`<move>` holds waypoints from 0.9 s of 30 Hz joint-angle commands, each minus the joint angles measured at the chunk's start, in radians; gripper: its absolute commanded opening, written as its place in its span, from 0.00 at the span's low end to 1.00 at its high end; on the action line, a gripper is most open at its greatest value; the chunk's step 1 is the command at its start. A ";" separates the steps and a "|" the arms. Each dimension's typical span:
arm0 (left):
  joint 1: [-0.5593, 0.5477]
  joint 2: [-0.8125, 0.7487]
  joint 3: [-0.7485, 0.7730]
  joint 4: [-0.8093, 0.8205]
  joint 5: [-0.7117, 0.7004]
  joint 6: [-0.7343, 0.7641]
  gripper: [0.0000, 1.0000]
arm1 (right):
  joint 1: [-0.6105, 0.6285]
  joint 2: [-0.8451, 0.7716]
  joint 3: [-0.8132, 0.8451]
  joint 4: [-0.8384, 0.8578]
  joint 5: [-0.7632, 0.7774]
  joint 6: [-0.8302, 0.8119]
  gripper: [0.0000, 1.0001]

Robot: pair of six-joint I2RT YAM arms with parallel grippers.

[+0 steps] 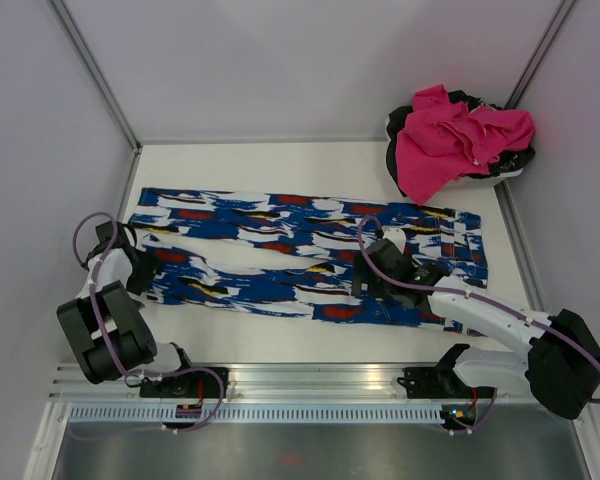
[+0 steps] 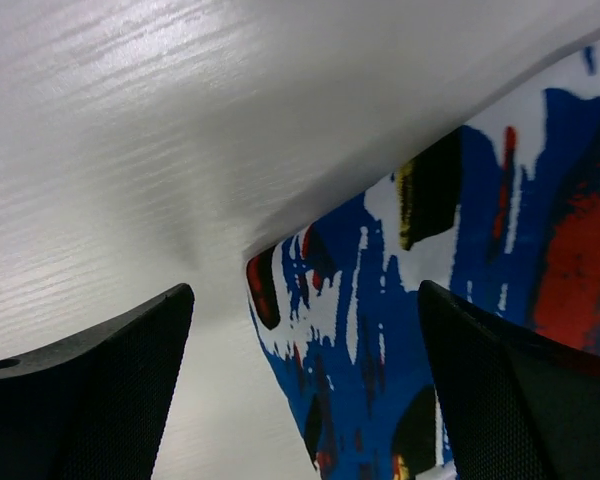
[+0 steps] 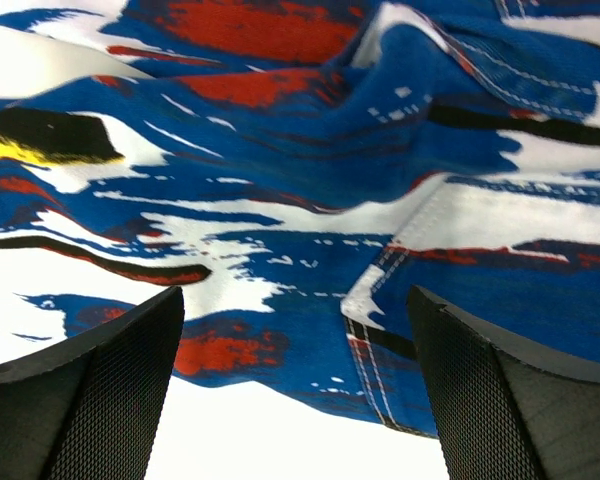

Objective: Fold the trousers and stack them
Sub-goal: Flatten the trousers out

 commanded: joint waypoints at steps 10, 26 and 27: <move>0.002 0.113 -0.002 0.108 -0.090 -0.084 0.02 | -0.004 0.038 0.103 -0.049 0.007 0.029 0.98; 0.003 -0.178 0.220 -0.121 -0.546 -0.060 0.12 | -0.165 -0.071 0.017 -0.086 0.058 0.053 0.98; 0.002 -0.178 0.218 -0.120 -0.543 -0.059 0.34 | -0.170 -0.064 0.018 -0.081 0.056 0.041 0.98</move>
